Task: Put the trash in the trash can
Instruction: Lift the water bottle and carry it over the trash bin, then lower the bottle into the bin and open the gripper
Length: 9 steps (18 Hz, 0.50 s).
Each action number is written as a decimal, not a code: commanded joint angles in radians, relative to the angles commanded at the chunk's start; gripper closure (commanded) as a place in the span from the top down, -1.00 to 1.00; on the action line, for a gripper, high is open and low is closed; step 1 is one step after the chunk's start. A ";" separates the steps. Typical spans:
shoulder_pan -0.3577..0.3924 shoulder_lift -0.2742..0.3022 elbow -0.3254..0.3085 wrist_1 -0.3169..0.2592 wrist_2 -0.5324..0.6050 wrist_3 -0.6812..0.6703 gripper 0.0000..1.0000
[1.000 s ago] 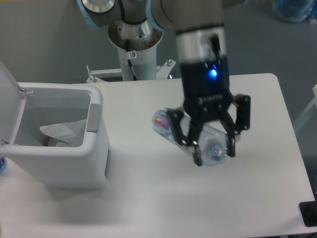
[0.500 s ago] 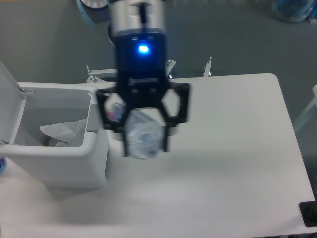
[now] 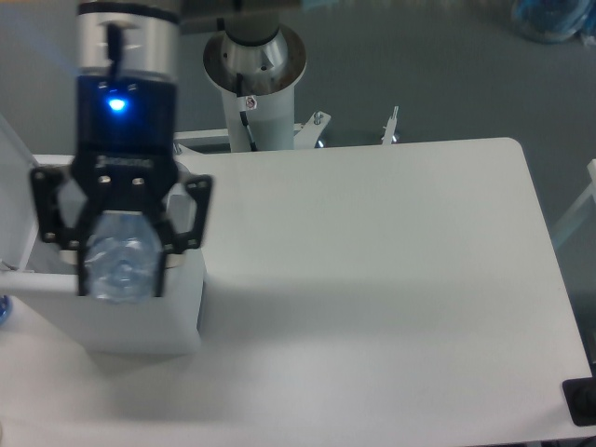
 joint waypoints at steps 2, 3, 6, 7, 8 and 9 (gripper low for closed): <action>-0.011 0.000 -0.011 0.000 0.000 0.000 0.18; -0.015 0.000 -0.017 0.000 0.000 0.000 0.18; -0.023 0.000 -0.047 0.003 0.000 0.002 0.19; -0.026 0.006 -0.067 0.005 0.002 0.003 0.19; -0.029 0.011 -0.084 0.005 0.002 0.009 0.19; -0.029 0.015 -0.101 0.006 0.005 0.026 0.19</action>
